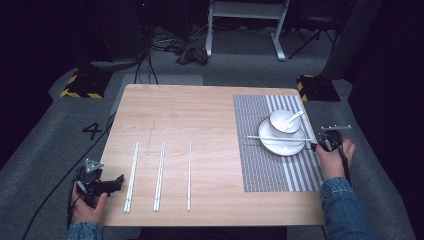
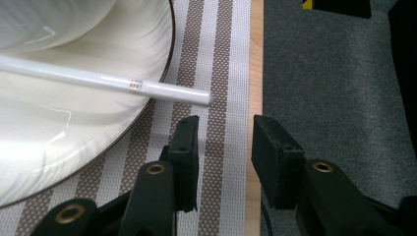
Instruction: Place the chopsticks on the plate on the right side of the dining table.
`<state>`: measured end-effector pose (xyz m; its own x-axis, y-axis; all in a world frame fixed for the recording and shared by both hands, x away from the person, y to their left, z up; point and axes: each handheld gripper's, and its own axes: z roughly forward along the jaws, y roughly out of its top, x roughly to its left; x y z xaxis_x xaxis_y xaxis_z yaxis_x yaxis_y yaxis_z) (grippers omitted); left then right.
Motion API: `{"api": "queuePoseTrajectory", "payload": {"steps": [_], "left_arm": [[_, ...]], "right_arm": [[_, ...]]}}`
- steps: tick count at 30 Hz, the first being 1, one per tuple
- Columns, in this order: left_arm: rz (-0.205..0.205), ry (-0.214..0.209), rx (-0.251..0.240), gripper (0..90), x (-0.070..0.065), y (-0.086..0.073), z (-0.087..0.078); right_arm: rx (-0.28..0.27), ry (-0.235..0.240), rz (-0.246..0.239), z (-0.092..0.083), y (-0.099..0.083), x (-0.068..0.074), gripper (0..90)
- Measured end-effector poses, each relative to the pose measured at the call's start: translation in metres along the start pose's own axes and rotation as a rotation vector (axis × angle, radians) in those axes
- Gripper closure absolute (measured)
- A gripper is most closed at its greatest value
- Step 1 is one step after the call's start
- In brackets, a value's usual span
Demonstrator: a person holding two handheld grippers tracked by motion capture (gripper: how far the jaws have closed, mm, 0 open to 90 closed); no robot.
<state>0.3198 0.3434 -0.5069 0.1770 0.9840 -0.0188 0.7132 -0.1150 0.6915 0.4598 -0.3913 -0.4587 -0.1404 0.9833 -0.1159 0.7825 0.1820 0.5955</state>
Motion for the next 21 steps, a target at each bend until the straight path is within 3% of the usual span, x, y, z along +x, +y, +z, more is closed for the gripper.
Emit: {"api": "queuePoseTrajectory", "payload": {"steps": [9,13,15,19,21], "left_arm": [[-0.003,0.000,0.003,0.1,0.000,0.000,0.000],[-0.005,0.005,0.004,0.2,0.000,0.000,0.000],[-0.006,0.006,0.003,0.1,0.000,0.000,0.000],[-0.007,0.007,0.003,0.1,0.000,0.000,0.000],[-0.007,0.008,0.003,0.1,0.000,0.000,0.000]], "right_arm": [[-0.053,0.033,-0.008,-0.027,0.001,0.005,61.6],[-0.096,0.042,-0.072,-0.042,0.006,0.022,65.5],[-0.104,0.050,-0.087,-0.044,0.007,0.026,65.6],[-0.116,0.090,-0.141,-0.054,0.016,0.053,65.5],[-0.122,0.096,-0.145,-0.056,0.018,0.058,65.6]]}}
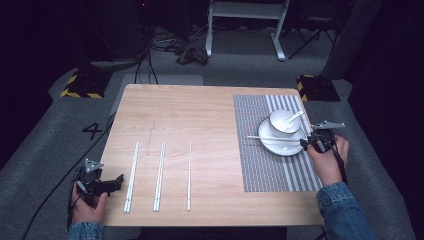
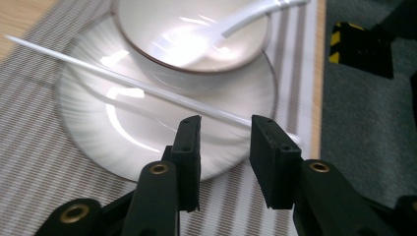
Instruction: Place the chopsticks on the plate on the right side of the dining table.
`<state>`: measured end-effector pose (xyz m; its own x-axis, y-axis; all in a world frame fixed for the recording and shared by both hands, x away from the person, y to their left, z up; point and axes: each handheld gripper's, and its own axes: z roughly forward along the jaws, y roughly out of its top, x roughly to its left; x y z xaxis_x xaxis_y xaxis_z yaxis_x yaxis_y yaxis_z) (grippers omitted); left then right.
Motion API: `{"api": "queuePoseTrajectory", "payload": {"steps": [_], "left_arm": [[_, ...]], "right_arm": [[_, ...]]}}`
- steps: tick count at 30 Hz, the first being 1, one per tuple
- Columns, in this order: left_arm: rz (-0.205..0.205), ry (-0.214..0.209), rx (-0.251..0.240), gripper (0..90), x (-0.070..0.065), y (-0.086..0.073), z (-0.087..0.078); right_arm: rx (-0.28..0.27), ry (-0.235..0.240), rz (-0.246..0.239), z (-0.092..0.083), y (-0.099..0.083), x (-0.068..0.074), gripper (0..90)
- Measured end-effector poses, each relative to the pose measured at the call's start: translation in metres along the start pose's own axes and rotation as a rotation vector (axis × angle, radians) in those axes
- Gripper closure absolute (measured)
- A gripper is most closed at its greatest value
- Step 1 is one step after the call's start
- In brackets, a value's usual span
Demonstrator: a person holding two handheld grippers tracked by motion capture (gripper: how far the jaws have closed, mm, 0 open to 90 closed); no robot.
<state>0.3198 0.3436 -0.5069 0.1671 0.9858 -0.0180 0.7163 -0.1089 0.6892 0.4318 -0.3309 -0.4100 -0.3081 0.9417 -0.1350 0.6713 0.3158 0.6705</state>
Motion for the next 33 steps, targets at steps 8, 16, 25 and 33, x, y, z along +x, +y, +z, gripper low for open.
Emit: {"api": "queuePoseTrajectory", "payload": {"steps": [8,16,25,33], "left_arm": [[0.000,0.000,0.000,0.2,0.000,0.000,0.000],[-0.003,0.005,-0.001,0.2,0.000,-0.001,-0.001],[-0.009,0.004,-0.001,0.1,0.000,-0.001,-0.001],[-0.008,0.004,-0.001,0.1,0.000,-0.001,-0.001]], "right_arm": [[-0.028,0.080,-0.104,-0.005,0.030,0.056,64.7],[-0.055,0.163,-0.165,-0.001,0.048,0.098,60.3],[-0.049,0.265,-0.196,0.007,0.060,0.147,52.0],[-0.023,0.390,-0.231,0.018,0.063,0.191,38.2]]}}
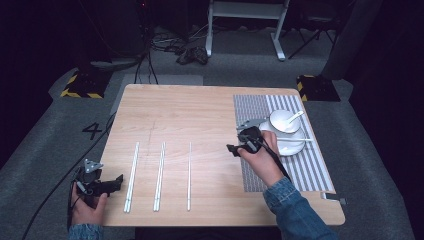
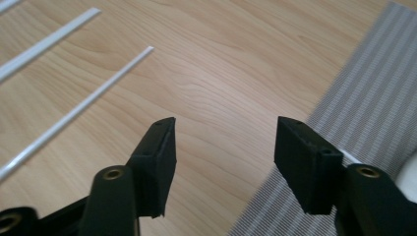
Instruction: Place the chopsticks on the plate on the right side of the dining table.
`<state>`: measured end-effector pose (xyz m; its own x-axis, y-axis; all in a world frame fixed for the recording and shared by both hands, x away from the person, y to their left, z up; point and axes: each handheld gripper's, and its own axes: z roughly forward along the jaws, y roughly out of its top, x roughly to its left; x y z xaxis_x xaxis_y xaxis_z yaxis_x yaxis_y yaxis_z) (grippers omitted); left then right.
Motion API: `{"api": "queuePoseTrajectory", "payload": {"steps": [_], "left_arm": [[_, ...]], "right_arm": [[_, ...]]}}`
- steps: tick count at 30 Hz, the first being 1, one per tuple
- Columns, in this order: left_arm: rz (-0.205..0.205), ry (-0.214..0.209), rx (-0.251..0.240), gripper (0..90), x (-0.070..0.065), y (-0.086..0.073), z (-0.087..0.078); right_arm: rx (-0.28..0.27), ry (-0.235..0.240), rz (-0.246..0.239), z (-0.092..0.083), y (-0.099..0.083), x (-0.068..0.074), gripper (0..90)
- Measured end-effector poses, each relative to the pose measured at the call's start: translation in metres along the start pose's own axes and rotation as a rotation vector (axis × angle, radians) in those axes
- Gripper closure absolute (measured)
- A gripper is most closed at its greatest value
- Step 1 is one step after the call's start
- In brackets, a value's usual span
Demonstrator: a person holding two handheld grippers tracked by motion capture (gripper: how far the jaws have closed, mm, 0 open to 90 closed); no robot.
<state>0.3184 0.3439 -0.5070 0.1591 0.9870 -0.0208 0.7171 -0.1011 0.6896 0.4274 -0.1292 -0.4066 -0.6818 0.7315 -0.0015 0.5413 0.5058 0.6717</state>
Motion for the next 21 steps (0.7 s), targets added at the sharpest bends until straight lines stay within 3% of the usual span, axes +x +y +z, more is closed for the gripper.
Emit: {"api": "queuePoseTrajectory", "payload": {"steps": [5,17,21], "left_arm": [[0.000,0.000,0.000,0.1,0.000,0.000,0.000],[0.001,-0.001,-0.001,0.1,0.000,0.000,0.000],[0.001,-0.001,-0.001,0.1,0.000,0.000,0.000]], "right_arm": [[-0.021,0.062,0.026,0.014,-0.002,0.024,31.3],[0.009,0.082,-0.078,0.054,-0.010,0.080,31.8],[0.009,0.117,-0.111,0.065,-0.010,0.100,35.3]]}}
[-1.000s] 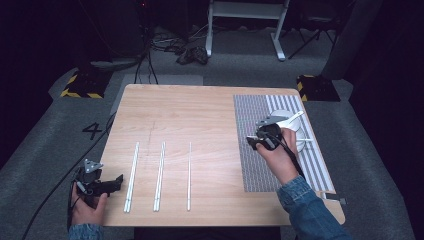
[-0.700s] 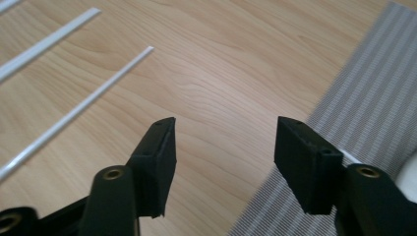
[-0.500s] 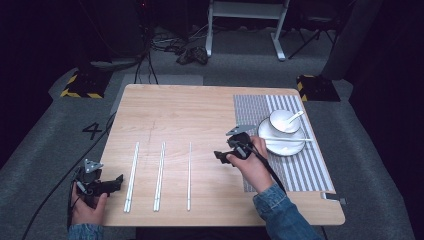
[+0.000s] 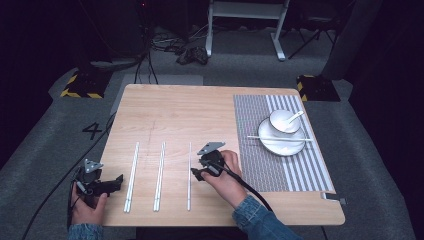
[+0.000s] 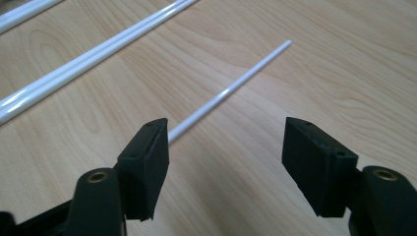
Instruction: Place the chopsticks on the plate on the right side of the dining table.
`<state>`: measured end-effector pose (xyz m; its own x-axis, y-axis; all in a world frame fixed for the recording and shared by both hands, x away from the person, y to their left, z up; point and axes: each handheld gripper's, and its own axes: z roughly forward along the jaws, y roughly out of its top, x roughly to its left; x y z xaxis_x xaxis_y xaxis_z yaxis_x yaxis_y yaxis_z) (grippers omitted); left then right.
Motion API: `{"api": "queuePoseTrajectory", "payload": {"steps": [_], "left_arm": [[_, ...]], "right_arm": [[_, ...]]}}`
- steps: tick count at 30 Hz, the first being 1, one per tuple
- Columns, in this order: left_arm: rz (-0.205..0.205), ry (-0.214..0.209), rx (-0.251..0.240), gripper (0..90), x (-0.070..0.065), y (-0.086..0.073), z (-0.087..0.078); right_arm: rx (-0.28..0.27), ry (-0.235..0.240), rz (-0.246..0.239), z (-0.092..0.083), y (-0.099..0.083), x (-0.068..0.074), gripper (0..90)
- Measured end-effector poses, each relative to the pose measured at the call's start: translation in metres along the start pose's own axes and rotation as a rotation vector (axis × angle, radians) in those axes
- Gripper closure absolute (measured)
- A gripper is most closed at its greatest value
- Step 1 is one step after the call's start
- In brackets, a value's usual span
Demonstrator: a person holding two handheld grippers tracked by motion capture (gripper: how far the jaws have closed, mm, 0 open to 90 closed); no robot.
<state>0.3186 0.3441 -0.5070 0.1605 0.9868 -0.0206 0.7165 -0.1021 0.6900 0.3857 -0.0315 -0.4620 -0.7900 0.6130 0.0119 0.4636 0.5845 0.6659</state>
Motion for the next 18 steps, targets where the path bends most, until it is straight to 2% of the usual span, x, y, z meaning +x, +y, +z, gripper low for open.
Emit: {"api": "queuePoseTrajectory", "payload": {"steps": [2,4,10,18], "left_arm": [[0.000,0.001,0.000,0.1,0.000,0.000,0.000],[0.000,0.000,0.000,0.1,0.000,0.000,0.000],[0.000,0.000,0.000,0.1,0.000,0.000,0.000],[0.000,0.000,0.000,0.1,0.000,0.000,0.000]], "right_arm": [[0.004,0.003,-0.007,0.002,0.000,0.002,35.3],[0.018,0.012,-0.012,0.008,0.000,0.011,35.3],[0.048,0.019,-0.065,0.016,-0.007,0.032,34.3],[0.073,0.029,-0.080,0.019,-0.013,0.038,34.0]]}}
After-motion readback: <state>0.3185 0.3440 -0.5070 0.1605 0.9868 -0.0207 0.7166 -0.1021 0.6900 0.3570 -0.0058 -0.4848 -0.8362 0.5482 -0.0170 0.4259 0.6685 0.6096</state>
